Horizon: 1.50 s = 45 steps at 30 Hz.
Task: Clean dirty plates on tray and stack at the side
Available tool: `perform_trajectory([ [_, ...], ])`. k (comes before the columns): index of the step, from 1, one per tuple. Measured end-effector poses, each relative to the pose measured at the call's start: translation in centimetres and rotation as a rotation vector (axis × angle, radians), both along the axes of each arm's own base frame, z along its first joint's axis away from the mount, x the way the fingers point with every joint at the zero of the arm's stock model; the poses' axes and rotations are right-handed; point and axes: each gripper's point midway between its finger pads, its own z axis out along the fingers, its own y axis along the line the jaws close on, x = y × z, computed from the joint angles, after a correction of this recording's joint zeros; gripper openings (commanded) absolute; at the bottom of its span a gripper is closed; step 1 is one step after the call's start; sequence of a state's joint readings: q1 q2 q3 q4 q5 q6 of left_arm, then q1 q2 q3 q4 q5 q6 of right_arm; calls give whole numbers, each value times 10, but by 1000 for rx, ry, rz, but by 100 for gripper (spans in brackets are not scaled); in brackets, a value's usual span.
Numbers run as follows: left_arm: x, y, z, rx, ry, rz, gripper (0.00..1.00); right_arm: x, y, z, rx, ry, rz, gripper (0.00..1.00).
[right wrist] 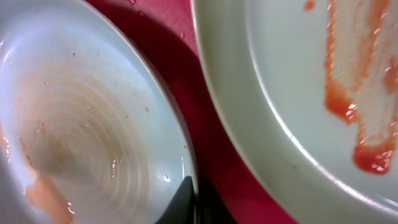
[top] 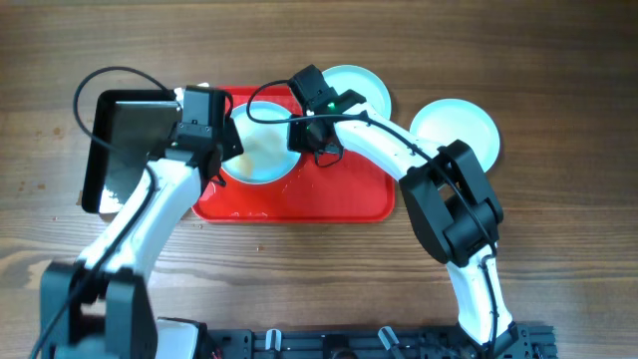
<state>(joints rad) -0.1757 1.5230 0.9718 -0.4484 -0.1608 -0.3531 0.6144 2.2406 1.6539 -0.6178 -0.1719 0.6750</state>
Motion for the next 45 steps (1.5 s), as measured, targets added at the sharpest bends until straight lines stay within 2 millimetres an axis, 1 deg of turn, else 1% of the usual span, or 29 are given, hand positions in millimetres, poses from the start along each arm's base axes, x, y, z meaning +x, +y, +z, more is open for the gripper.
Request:
perform_trajectory([
  [1,-8,-3,4,-28,14,-6,4,-1,1,0,5,3,11,28],
  [2,-17,-4,8,-58,32,-5,4,-3,2,0,11,12,15,20],
  [3,-24,-2,10,-82,51,1,4,-5,4,1,21,17,30,4],
  [6,-39,16,3,-141,126,63,4,-10,6,1,32,31,63,4],
  [10,-39,36,3,-195,129,127,4,-14,4,0,30,46,86,4],
  [13,-39,44,3,-215,128,154,4,-19,-9,4,-17,54,107,4],
  [15,-39,42,3,-224,129,149,4,-19,-21,18,-75,25,110,4],
  [16,-39,42,3,-227,130,147,4,-18,-29,29,-105,-3,109,4],
  [17,-39,42,3,-228,129,147,4,-15,-36,47,-134,-50,107,4],
  [18,-39,42,3,-228,128,147,4,-9,-45,75,-173,-130,98,4],
  [22,-39,41,2,-231,130,145,4,-4,-69,147,-320,-363,54,4],
  [25,-38,40,2,-234,130,143,4,-12,-71,181,-464,-514,41,4],
  [29,-38,37,2,-251,132,135,4,-33,-64,206,-706,-690,60,4],
  [31,-39,36,2,-254,133,133,4,-41,-57,218,-764,-761,63,4],
  [33,-39,36,2,-257,136,131,4,-47,-54,226,-809,-807,62,4],
  [42,-39,35,2,-262,136,129,4,-45,-68,244,-915,-878,4,4],
  [45,-39,35,2,-263,136,128,4,-44,-69,246,-924,-884,-1,4],
])
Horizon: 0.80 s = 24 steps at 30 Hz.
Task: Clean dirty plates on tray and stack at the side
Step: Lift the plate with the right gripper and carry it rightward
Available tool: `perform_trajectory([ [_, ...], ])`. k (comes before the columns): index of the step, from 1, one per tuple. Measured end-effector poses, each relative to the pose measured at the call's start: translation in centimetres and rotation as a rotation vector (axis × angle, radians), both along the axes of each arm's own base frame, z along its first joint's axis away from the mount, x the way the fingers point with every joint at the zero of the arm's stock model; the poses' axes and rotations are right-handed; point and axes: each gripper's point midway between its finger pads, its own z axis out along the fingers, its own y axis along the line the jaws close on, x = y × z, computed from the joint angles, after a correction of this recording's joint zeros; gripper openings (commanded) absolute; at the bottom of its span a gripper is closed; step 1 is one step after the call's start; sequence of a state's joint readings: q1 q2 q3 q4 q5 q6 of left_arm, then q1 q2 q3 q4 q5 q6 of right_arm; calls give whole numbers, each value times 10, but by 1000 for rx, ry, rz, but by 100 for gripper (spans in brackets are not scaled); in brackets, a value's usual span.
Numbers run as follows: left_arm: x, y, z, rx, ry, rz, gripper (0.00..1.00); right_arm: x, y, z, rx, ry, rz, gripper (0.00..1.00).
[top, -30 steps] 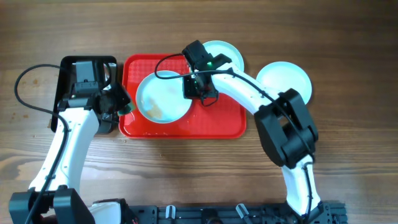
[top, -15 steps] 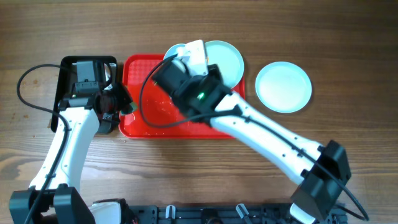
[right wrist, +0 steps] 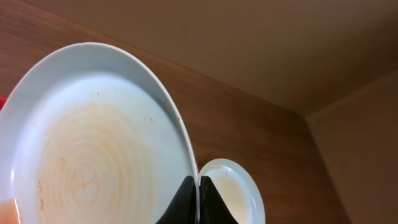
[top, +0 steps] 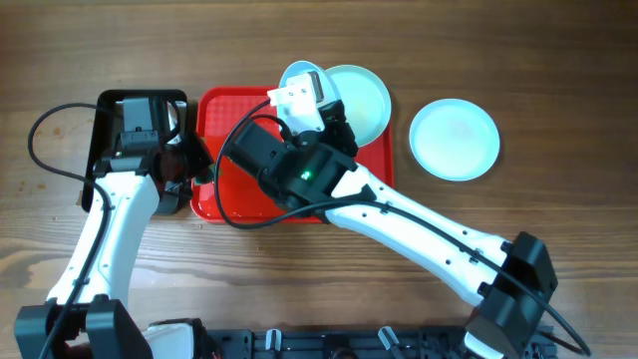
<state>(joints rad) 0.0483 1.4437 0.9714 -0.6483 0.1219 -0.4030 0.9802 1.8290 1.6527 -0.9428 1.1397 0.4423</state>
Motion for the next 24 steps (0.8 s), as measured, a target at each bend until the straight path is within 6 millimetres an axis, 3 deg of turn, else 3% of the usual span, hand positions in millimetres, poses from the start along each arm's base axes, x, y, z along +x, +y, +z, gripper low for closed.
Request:
perform_trajectory([
  [24,0,0,0,0,0,0,4,2,-10,18,-66,-88,-45,4],
])
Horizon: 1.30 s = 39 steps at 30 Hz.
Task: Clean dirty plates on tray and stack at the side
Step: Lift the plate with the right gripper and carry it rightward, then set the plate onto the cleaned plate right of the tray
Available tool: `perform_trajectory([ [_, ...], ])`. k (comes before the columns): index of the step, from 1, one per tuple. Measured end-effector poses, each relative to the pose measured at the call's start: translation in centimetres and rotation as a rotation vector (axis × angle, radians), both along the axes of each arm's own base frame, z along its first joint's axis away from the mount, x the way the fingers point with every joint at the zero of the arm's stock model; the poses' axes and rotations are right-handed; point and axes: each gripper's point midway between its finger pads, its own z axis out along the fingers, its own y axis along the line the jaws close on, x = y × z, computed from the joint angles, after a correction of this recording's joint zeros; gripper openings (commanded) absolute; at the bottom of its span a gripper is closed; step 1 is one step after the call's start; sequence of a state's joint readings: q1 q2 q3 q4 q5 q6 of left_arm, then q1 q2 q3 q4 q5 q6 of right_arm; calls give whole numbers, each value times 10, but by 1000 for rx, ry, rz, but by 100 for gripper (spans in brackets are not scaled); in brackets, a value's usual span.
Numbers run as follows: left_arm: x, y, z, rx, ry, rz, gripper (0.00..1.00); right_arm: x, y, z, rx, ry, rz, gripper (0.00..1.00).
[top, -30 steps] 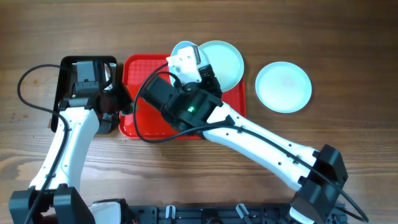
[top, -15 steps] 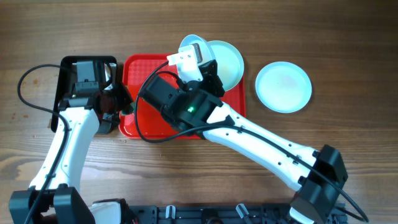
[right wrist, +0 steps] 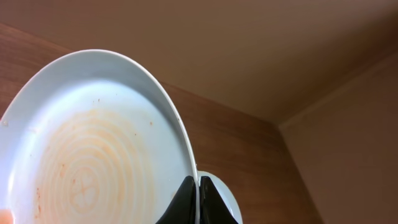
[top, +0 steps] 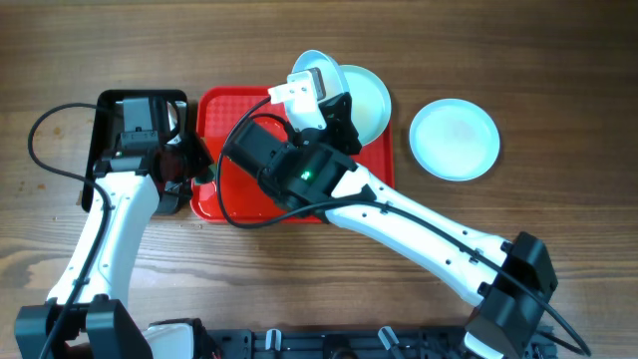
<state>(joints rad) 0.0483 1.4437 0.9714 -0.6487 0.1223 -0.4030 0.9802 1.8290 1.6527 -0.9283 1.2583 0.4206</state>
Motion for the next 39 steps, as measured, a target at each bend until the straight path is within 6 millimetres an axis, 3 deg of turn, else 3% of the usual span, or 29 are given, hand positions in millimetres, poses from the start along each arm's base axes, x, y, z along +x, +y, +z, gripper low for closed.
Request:
perform_trajectory([
  [5,0,0,0,0,0,0,4,1,-2,9,-21,-42,-18,4],
  [14,0,0,0,0,0,0,4,13,7,55,-126,-176,-62,4],
  [19,0,0,0,0,0,0,4,15,9,56,-201,-134,-38,4],
  [25,0,-1,0,-3,-1,-1,4,13,24,8,-225,99,157,4],
  [30,0,-1,0,-6,-1,3,4,11,33,-10,-100,153,207,4],
  [33,0,-1,0,-7,-1,5,4,11,34,-40,59,316,277,4],
  [35,1,-1,0,-7,-2,5,4,14,20,-61,190,454,282,4],
  [39,1,-1,1,-9,-4,4,4,29,-28,-87,455,653,211,4],
])
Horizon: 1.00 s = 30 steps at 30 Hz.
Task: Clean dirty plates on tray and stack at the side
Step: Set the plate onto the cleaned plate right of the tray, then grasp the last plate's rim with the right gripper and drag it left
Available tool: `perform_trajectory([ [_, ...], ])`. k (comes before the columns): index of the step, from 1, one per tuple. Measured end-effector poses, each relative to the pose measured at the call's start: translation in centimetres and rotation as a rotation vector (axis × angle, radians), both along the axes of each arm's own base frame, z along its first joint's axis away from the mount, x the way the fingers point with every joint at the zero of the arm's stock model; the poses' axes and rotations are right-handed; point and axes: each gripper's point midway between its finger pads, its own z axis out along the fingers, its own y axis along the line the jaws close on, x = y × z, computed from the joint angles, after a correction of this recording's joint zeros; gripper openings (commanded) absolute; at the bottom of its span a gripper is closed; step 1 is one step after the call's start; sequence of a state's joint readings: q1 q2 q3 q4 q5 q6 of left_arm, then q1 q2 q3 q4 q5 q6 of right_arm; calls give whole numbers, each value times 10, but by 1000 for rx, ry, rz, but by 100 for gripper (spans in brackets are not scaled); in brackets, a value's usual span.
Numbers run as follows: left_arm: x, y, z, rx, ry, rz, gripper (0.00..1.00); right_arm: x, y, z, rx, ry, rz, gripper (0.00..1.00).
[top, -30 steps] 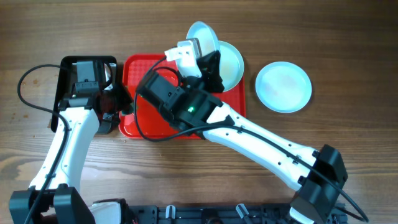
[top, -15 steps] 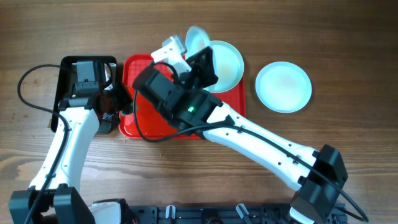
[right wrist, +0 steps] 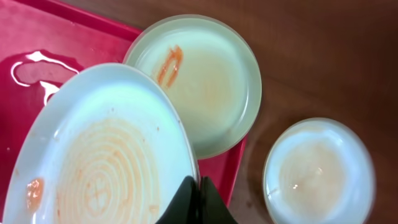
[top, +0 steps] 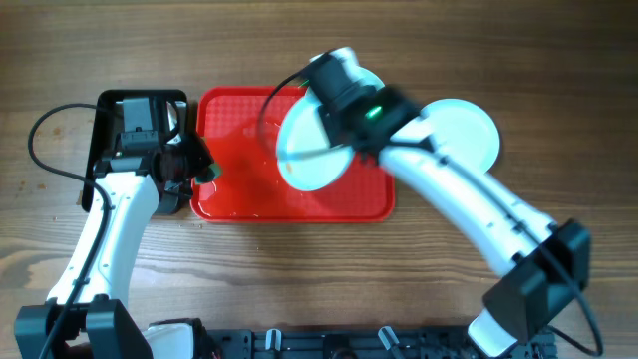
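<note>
My right gripper [right wrist: 199, 198] is shut on the rim of a pale plate [top: 314, 150] with faint orange smears [right wrist: 106, 162], holding it face up above the red tray [top: 239, 189]. A second plate [right wrist: 199, 81] with a red streak lies at the tray's far right corner, mostly hidden under the arm in the overhead view. A wiped plate [top: 469, 125] sits on the table to the right of the tray. My left gripper [top: 202, 170] hovers at the tray's left edge with something green at its tip; how its jaws stand is unclear.
A black bin [top: 140, 105] stands against the tray's left side, under the left arm. Wet patches glisten on the tray floor [right wrist: 31, 68]. Bare wooden table [top: 299, 269] lies in front of the tray.
The right gripper held the plate tipped up on edge at the tray's back. Now the arm reaches in from the right and the plate faces up over the tray's middle. The left arm has not moved.
At first the plate lay on the tray, with the left gripper over it and the right gripper shut on its rim. Then the left arm stood back at the tray's left edge and the plate was raised on edge. Now it hangs face up over the tray.
</note>
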<state>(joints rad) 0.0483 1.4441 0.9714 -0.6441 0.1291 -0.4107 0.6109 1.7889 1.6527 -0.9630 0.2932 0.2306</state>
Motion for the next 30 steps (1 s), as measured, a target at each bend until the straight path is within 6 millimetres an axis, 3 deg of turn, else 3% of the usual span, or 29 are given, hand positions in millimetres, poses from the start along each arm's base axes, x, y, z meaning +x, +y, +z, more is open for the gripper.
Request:
perform_trajectory([
  [4,0,0,0,0,1,0,4,13,-70,-4,181,145,-160,4],
  [10,1,0,0,0,-4,0,4,16,-218,-3,261,181,-526,4],
  [13,2,0,0,0,-5,0,4,7,-258,-18,267,197,-631,4],
  [14,2,0,0,0,-5,0,4,0,-272,-32,267,219,-669,4],
  [18,2,0,0,0,-5,0,4,-14,-284,-74,266,254,-723,8],
  [19,2,0,0,0,-5,0,4,-16,-284,-80,263,259,-729,17],
  [20,2,0,0,0,-5,0,4,-19,-284,-87,262,267,-738,33],
  [22,2,0,0,0,-5,0,4,-19,-285,-96,264,258,-747,41],
  [25,2,0,0,0,-5,0,4,-10,-278,-96,297,236,-698,45],
  [30,2,0,0,0,-5,0,4,2,-251,-91,380,223,-590,45],
])
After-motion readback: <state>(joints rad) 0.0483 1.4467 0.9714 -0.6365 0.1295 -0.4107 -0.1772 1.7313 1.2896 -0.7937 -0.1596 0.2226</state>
